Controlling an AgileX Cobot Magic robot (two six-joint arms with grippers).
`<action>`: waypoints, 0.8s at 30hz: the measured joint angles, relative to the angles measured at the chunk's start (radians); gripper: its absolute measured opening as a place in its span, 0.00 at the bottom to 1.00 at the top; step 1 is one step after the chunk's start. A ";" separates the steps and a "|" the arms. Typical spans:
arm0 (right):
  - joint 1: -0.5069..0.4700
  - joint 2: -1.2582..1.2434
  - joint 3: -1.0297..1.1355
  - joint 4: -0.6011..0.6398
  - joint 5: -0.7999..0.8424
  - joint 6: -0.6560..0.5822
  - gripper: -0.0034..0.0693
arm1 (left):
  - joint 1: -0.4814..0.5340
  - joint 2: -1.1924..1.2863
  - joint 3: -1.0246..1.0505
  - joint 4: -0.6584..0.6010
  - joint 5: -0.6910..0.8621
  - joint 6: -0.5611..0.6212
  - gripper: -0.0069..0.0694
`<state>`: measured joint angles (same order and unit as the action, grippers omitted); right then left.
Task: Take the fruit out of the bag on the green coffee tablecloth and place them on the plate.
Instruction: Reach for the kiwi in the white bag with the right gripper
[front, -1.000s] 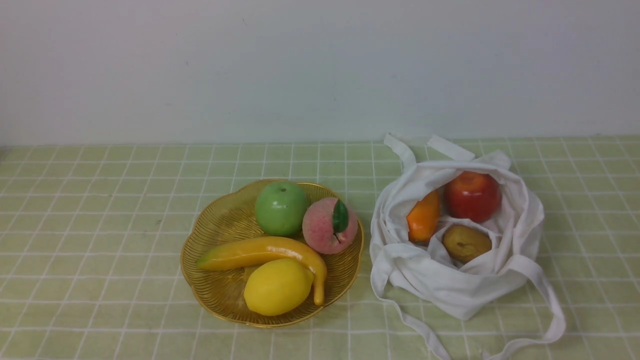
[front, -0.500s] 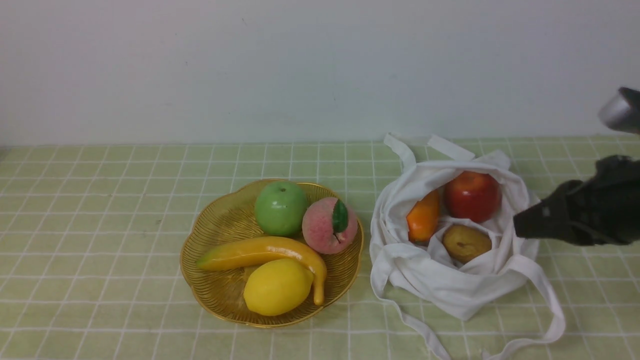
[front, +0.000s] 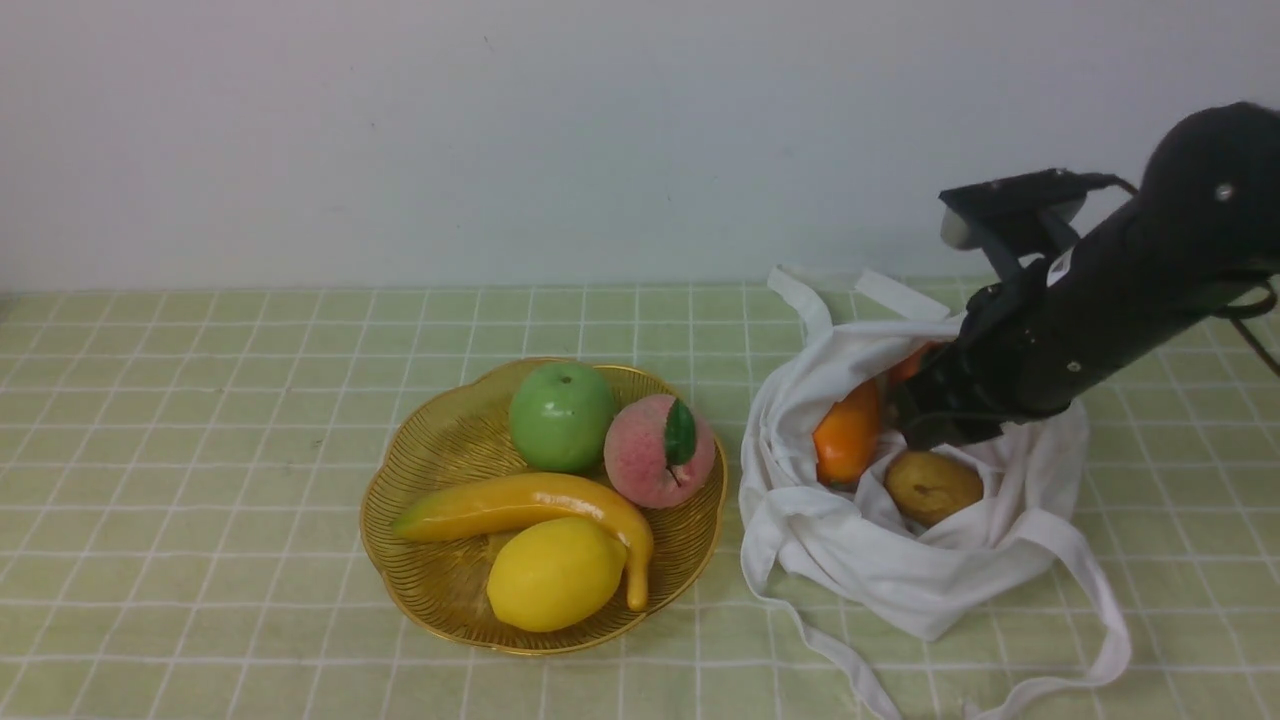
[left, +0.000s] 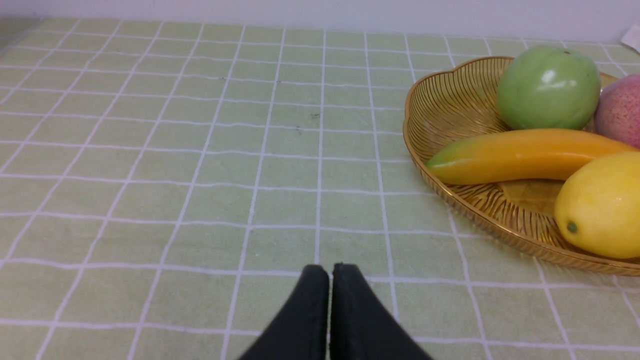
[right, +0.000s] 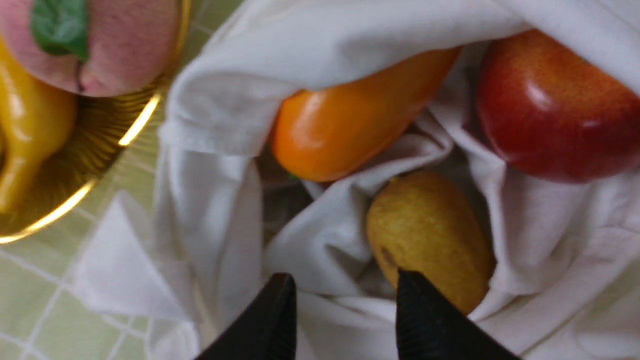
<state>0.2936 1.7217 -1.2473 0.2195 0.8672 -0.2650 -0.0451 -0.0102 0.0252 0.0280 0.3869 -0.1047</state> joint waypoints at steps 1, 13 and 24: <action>0.000 0.004 -0.002 -0.005 0.000 0.002 0.44 | 0.000 0.000 0.000 0.000 0.000 0.000 0.08; 0.001 0.158 -0.038 -0.075 -0.047 0.017 0.84 | 0.000 0.000 0.000 0.000 0.000 0.000 0.08; 0.001 0.242 -0.048 -0.092 -0.073 0.019 0.86 | 0.000 0.000 0.000 0.000 0.000 0.000 0.08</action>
<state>0.2945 1.9633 -1.2957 0.1275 0.7944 -0.2457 -0.0451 -0.0102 0.0252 0.0280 0.3869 -0.1047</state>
